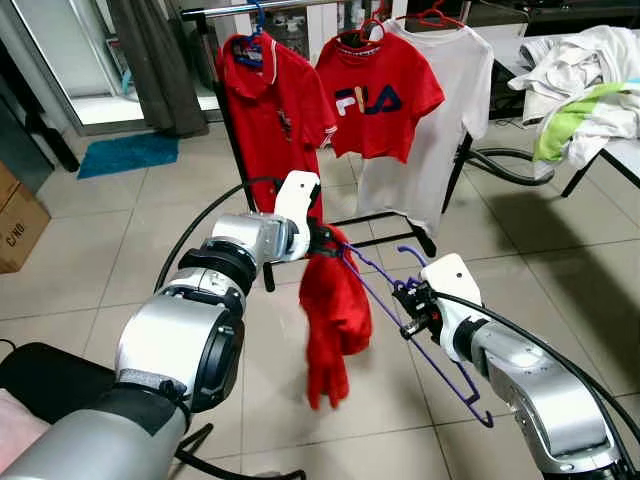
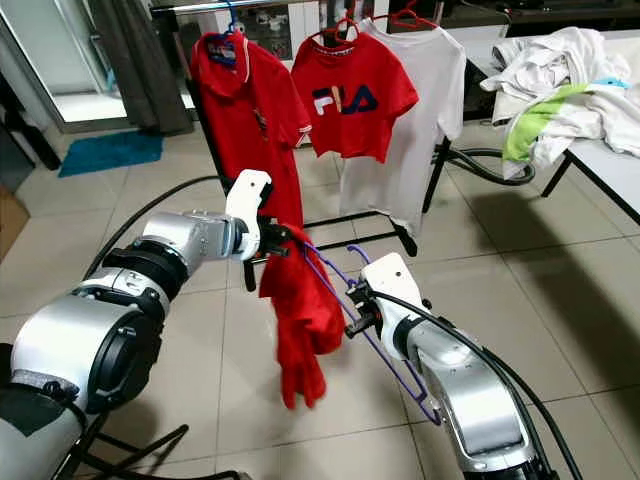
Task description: Hang hanger
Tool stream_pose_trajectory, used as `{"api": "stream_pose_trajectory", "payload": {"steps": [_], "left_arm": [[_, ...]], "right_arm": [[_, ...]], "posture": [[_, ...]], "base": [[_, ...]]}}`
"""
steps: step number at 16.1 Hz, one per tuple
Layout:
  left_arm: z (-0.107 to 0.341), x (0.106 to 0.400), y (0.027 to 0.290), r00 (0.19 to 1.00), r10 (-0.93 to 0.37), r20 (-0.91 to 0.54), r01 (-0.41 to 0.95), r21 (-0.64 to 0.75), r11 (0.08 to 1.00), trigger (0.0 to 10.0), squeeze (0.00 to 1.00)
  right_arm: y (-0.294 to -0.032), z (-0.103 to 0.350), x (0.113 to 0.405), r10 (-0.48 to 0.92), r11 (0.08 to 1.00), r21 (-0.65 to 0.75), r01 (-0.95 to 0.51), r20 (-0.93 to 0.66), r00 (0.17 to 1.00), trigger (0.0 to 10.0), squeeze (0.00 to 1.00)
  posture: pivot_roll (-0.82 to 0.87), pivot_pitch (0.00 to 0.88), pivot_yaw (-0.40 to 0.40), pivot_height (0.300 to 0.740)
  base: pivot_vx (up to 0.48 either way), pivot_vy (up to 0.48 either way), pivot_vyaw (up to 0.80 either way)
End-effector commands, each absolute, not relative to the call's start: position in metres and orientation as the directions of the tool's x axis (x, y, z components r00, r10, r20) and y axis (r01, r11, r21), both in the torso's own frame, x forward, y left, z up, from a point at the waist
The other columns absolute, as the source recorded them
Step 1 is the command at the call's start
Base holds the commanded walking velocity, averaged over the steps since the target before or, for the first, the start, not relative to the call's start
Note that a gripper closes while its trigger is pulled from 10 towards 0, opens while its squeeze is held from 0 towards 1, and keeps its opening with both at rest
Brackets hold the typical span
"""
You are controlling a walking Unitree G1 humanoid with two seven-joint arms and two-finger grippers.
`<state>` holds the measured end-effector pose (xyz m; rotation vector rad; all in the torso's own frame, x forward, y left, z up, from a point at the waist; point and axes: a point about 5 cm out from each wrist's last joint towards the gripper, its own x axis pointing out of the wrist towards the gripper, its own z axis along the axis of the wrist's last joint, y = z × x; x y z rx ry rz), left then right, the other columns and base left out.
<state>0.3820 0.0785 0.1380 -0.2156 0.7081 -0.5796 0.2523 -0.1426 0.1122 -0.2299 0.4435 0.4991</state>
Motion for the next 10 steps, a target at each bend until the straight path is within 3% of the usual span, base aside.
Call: {"api": "stream_pose_trajectory", "payload": {"steps": [1,2,4,7,10], "left_arm": [[0.153,0.384,0.076,0.616,-0.629,-0.475,0.336,-0.563,0.755,0.2,0.0],[0.156,0.385,0.076,0.621,-0.644,-0.448,0.288,-0.634,0.718,0.4,0.0],[0.153,0.386,0.086,0.63,-0.617,-0.471,0.316,-0.571,0.758,0.4,0.0],[0.147,0.385,0.106,0.614,-0.579,-0.537,0.491,-0.315,0.813,0.0,0.0],[0.152,0.386,0.112,0.609,-0.57,-0.552,0.483,-0.312,0.818,0.0,0.0]], "right_arm": [[-0.139,0.117,0.254,0.434,0.843,-0.114,-0.526,-0.435,0.789,10.0,0.0],[-0.138,0.117,0.253,0.438,0.839,-0.116,-0.531,-0.435,0.787,10.0,0.0],[-0.138,0.118,0.249,0.471,0.818,-0.117,-0.563,-0.427,0.772,10.0,0.0],[-0.147,0.125,0.241,0.533,0.771,-0.131,-0.624,-0.404,0.744,10.0,0.0],[-0.157,0.133,0.234,0.605,0.693,-0.157,-0.704,-0.405,0.686,10.0,0.0]], "posture": [[-0.03,0.0,0.12,0.74],[-0.03,0.0,0.12,0.74],[-0.02,0.0,0.13,0.74],[-0.02,0.0,0.133,0.74],[-0.01,0.0,0.136,0.74]], "base": [[0.0,0.0,0.0],[0.0,0.0,0.0],[0.0,0.0,0.0],[0.0,0.0,0.0],[0.0,0.0,0.0]]}}
